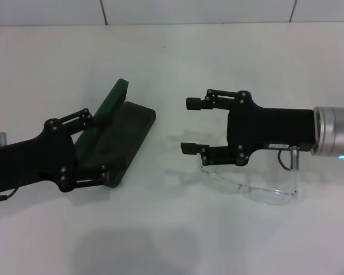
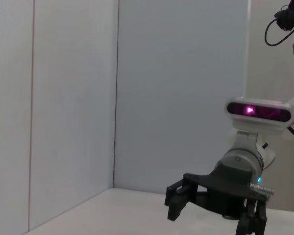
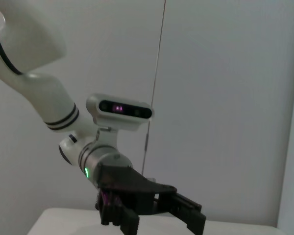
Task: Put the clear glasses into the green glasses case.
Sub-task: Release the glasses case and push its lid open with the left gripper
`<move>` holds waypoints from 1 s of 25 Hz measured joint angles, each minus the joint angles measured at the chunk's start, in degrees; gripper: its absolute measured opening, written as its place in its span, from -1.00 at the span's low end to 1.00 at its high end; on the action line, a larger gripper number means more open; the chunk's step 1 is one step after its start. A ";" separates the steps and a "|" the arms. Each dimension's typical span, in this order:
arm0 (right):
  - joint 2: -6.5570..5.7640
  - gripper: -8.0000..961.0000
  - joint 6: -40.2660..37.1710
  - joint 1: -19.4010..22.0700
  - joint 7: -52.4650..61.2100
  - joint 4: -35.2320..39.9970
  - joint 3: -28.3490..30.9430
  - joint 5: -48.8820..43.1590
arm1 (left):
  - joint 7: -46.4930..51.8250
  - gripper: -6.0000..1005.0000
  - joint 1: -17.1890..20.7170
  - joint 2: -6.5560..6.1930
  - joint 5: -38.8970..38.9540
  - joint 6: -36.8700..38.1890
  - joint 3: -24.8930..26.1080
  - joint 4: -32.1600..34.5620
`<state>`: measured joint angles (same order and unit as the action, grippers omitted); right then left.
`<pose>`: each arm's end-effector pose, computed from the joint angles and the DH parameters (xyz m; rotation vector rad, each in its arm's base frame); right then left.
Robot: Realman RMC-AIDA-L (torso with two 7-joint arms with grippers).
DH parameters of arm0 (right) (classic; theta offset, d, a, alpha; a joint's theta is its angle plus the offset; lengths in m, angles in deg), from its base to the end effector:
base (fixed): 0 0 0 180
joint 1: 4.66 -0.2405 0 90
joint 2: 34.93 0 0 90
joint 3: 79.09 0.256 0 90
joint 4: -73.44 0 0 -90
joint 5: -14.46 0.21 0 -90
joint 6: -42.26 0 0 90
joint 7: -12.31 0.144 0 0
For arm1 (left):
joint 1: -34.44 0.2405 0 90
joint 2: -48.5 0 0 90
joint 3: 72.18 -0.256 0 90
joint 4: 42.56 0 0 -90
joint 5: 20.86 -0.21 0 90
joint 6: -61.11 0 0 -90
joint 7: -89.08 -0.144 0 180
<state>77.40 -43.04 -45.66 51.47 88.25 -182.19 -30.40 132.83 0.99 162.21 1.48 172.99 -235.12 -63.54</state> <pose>0.1879 0.3330 -0.0521 -2.7699 -0.1799 1.0332 -0.2905 0.2710 0.0227 -2.6593 -0.2307 -1.0289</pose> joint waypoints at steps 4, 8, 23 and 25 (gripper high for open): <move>0.10 0.56 0.66 -0.28 -0.14 0.00 0.01 0.11 | 0.02 0.74 -0.77 0.13 0.04 -0.25 0.00 0.03; -0.32 0.56 0.32 0.86 0.06 0.02 1.43 0.15 | 0.56 0.74 -2.05 0.60 -0.10 -1.94 0.00 -0.07; -2.22 0.56 -2.47 4.40 -0.39 -0.43 2.90 -0.05 | 19.99 0.74 -9.69 2.50 0.70 -5.51 0.00 -12.07; -2.34 0.56 -2.26 4.32 -0.52 -0.45 2.90 -0.05 | 25.83 0.74 -11.99 4.27 0.01 -6.96 -0.04 -18.96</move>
<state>75.05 -45.30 -41.34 50.95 87.81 -179.28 -30.45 158.66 -11.00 166.48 1.49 166.03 -235.16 -82.50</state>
